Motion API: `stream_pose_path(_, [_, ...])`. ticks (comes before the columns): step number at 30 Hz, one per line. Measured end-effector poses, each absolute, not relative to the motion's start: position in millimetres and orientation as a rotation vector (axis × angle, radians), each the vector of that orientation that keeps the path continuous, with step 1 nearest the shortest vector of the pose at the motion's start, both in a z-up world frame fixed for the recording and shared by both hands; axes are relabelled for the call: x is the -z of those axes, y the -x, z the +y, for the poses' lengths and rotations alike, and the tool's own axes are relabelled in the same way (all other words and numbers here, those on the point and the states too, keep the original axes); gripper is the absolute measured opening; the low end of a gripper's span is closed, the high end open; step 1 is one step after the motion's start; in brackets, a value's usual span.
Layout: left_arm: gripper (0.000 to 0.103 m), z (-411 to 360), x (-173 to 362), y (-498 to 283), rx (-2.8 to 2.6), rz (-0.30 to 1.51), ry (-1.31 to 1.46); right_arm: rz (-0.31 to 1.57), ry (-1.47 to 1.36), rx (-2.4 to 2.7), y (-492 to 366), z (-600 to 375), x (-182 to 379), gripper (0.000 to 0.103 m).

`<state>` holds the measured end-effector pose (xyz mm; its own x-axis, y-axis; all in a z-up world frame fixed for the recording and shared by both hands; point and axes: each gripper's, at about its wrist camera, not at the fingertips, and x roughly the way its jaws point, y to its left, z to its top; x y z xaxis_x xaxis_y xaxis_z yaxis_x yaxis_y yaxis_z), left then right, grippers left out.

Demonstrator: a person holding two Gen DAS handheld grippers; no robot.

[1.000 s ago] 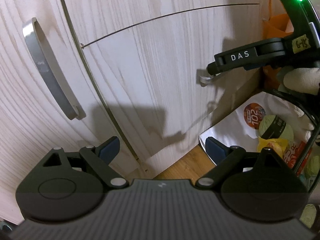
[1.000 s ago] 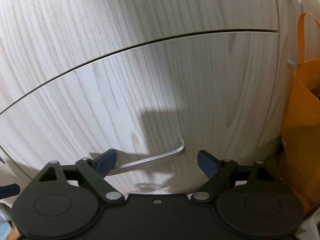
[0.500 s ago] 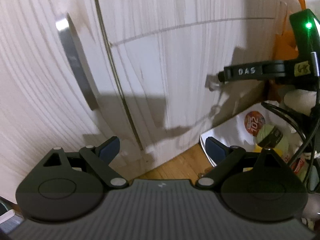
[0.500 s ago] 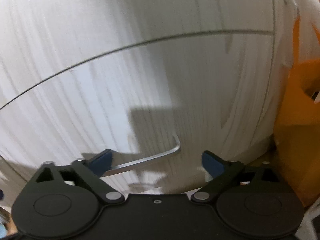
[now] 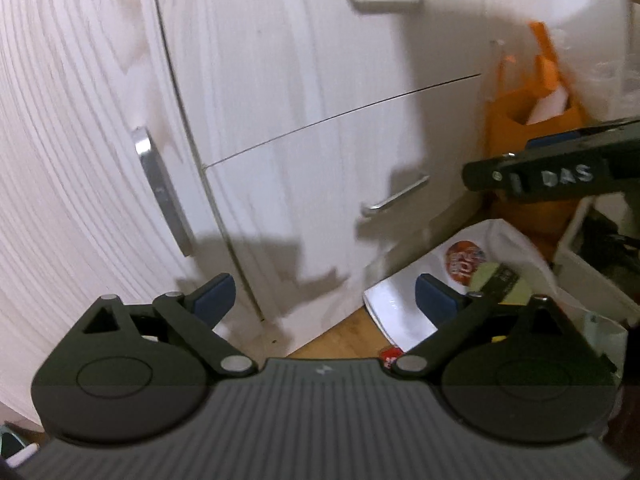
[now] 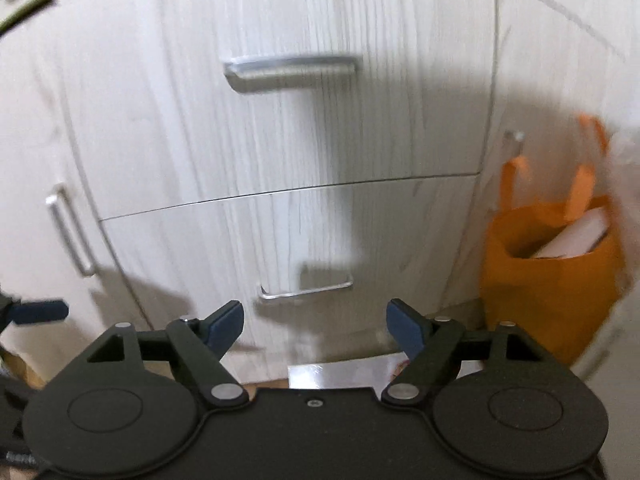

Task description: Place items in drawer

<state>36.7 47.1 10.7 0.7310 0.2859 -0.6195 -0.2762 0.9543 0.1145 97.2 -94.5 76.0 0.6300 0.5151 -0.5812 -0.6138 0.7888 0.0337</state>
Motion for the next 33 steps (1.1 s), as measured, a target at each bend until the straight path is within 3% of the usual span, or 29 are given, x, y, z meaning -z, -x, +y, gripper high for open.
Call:
stream_pose_path(17, [0.103,34.1,-30.7,-3.9,-0.243,0.699,0.002,0.589,0.062,-0.747,-29.1,-129.7,-55.1,0.091])
stream_pose_path(33, [0.103,22.0,-25.9,-10.5,-0.323,0.710,-0.046,0.548,0.077,-0.725,-72.8,-117.3,-21.6,0.091])
